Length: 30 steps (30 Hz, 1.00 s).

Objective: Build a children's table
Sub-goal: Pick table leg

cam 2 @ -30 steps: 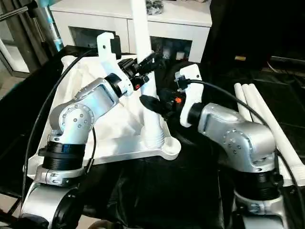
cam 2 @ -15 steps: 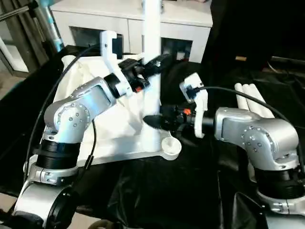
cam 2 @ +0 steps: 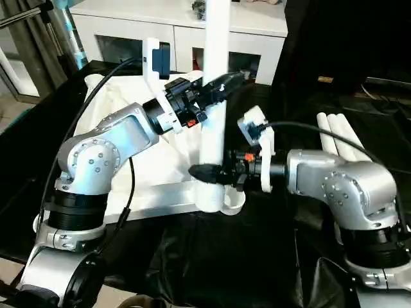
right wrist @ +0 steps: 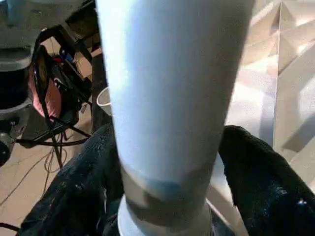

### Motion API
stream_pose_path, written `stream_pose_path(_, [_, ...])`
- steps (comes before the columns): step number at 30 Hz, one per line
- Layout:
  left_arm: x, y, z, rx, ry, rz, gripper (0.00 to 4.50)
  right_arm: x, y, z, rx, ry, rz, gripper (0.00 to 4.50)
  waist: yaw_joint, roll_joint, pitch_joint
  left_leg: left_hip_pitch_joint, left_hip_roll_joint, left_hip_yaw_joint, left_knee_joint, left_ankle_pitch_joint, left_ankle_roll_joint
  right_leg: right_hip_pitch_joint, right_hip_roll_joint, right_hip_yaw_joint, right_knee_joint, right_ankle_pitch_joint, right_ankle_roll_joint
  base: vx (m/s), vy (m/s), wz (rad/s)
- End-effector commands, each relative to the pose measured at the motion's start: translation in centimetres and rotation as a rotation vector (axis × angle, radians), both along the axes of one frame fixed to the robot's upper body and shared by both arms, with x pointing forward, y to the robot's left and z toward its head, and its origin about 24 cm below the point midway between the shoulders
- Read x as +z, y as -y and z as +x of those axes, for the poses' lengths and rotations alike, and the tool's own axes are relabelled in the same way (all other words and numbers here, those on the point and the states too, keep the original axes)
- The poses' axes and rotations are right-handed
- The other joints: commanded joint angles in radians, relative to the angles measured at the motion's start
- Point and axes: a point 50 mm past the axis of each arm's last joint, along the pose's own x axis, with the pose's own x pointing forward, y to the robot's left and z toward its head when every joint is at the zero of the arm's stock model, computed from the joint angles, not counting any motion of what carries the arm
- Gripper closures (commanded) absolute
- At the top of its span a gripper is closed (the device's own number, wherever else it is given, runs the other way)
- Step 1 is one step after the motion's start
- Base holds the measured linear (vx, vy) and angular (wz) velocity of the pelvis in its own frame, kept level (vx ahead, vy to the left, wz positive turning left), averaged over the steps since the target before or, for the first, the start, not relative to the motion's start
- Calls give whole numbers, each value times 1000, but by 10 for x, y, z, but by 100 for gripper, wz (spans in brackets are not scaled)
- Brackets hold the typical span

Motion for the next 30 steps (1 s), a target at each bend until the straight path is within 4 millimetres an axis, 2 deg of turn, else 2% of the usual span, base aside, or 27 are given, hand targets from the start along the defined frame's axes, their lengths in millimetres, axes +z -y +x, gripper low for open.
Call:
stream_pose_path(1, [3, 3, -4, -27, 14, -9, 271, -1, 0, -2, 6, -2, -9, 157, 1, -17, -76, 36, 78, -34, -75, -113, 28, 39, -63, 27, -68, -43, -277, 0, 0, 0])
stream_pose_path(3, [4, 3, -5, -32, 13, -15, 271, -1, 0, -2, 5, -6, -6, 194, 1, -16, -76, 36, 78, -34, -75, -116, 27, 38, -63, 27, -68, -48, -277, 0, 0, 0])
stream_pose_path(6, [5, 3, -5, -41, 10, -25, 271, -1, 0, -3, 4, -11, 3, 204, 0, -14, -76, 36, 78, -34, -75, -119, 27, 38, -61, 27, -68, -49, -276, 0, 0, 0])
stream_pose_path(7, [5, 3, -5, -42, 8, -27, 271, -2, -1, -3, 4, -12, 5, 234, 1, -12, -77, 37, 79, -35, -75, -117, 28, 38, -62, 27, -67, -45, -276, 0, 0, 0])
stream_pose_path(8, [5, 4, -5, -44, 6, -28, 271, -2, -1, -2, 3, -13, 7, 234, 0, -10, -77, 37, 79, -35, -75, -116, 27, 37, -62, 27, -67, -42, -277, 0, 0, 0])
stream_pose_path(14, [5, 4, -4, -41, 4, -23, 271, -2, -2, -2, 0, -18, 32, 260, 0, -13, -77, 36, 78, -34, -76, -121, 25, 38, -62, 27, -68, -40, -278, 0, 0, 0])
stream_pose_path(17, [0, 3, 0, 32, 21, 52, 271, -1, -3, -1, -3, -14, 38, 261, 1, -13, -77, 38, 79, -34, -77, -126, 22, 37, -62, 27, -69, -53, -273, 0, 0, 0])
stream_pose_path(18, [-2, 2, 3, 55, 5, 57, 236, -1, -3, -1, -4, -13, 43, 261, -1, -16, -76, 38, 79, -34, -77, -128, 22, 37, -61, 27, -69, -53, -270, 0, 0, 0])
stream_pose_path(20, [-5, 0, 6, 72, -29, 43, 201, -1, -4, -1, -8, -13, 52, 261, 0, -17, -76, 36, 78, -33, -76, -121, 22, 38, -63, 27, -68, -47, -274, 0, 0, 0])
stream_pose_path(23, [-2, -10, 13, 159, -27, -2, 188, -1, -5, -1, -12, -11, 60, 262, 1, -18, -77, 37, 78, -32, -76, -118, 27, 37, -63, 27, -70, -52, -272, 0, 0, 0])
stream_pose_path(24, [0, -15, 14, 207, -3, -23, 175, -1, -6, -2, -12, -7, 68, 262, 1, -23, -77, 36, 79, -32, -77, -118, 28, 38, -63, 27, -71, -53, -270, 0, 0, 0])
stream_pose_path(25, [1, -17, 15, 219, 4, -31, 166, -1, -6, -3, -12, -5, 72, 262, 3, -20, -78, 36, 80, -33, -76, -115, 30, 39, -65, 26, -69, -49, -269, 0, 0, 0])
stream_pose_path(27, [4, -21, 16, 248, 18, -59, 157, -1, -6, -3, -14, -3, 82, 262, 2, -20, -77, 36, 79, -32, -76, -115, 33, 38, -65, 26, -69, -49, -265, 0, 0, 0])
stream_pose_path(28, [5, -27, 17, 272, 0, -98, 153, -1, -6, -2, -22, -2, 91, 262, 1, -29, -76, 35, 80, -32, -77, -115, 36, 38, -65, 26, -71, -51, -265, 0, 0, 0])
stream_pose_path(30, [9, -36, 20, 326, -14, -149, 153, -2, -6, 1, -41, 1, 100, 262, 2, -21, -76, 34, 78, -33, -76, -111, 35, 37, -65, 25, -68, -57, -267, 0, 0, 0])
